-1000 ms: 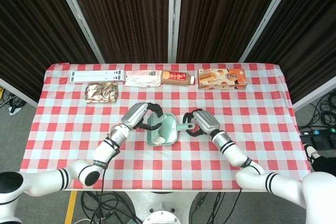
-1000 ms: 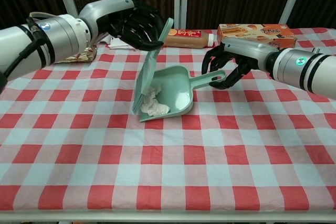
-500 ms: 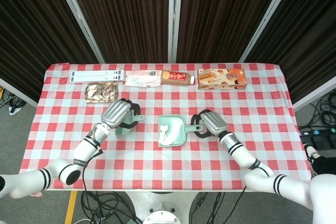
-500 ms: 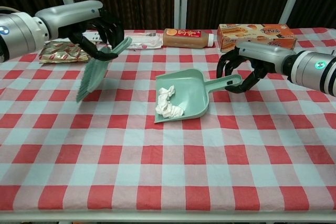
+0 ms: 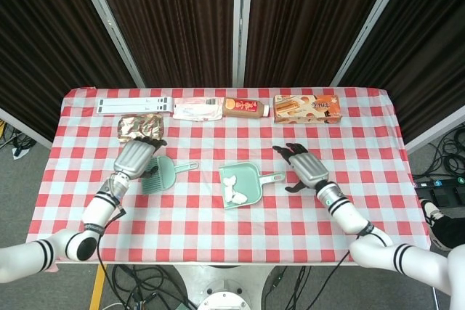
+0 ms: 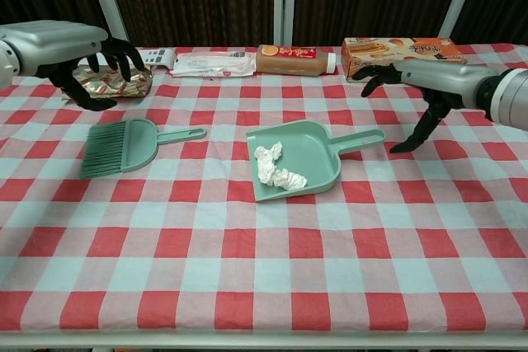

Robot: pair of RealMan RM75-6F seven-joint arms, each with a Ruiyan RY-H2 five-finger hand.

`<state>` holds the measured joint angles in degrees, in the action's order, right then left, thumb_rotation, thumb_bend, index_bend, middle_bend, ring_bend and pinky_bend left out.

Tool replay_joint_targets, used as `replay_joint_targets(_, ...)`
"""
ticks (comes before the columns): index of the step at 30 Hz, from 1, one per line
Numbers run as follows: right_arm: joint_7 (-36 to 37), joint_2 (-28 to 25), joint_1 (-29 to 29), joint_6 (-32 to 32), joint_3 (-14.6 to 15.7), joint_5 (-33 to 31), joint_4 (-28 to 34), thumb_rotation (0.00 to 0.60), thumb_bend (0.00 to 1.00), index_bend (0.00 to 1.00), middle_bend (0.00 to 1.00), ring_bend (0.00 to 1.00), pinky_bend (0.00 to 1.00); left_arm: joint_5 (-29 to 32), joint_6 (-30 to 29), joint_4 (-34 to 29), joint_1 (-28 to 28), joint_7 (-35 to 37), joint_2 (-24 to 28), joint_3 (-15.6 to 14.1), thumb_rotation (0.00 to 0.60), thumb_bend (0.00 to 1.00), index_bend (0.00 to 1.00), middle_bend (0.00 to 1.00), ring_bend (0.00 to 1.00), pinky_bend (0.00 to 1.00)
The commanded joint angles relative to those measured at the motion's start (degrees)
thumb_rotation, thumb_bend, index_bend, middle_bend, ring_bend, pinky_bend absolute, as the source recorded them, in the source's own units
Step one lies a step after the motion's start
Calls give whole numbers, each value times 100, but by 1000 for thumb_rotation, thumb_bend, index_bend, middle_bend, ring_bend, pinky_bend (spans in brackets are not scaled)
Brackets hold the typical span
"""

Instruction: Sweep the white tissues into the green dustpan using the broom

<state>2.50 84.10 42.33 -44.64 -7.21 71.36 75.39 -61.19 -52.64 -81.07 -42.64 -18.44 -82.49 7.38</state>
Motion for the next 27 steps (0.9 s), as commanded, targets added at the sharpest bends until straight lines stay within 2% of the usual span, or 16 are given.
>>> replay_joint_targets(1,-286,-480,-256,-367,26,-80,327,600,43,0,151,0,29,14,-309,-228,230,58,300,15,600,314,215,284,230,290)
replay_joint_targets(7,-465,-1460,-900,-1176,171,-31,843,600,217,0,191,5,35,-238,-966,-603,850,496,1058,-108,600,287,216,284,231,284)
replay_joint_targets(13,-154,-2122,-1565,-1824,360,114,1047,600,261,26,198,7,37,-501,-1646,-635,1554,991,1594,-304,600,265,215,284,230,269)
replay_joint_targets(21,393,-2379,-2431,-2858,494,358,1204,600,263,27,192,7,37,-825,-2611,-647,2533,1375,1780,-650,600,213,215,284,223,235)
replay_joint_targets(27,540,-2376,-2942,-3507,523,485,1431,600,263,27,191,7,37,-1143,-3270,-961,3167,1440,1838,-894,600,213,216,284,223,224)
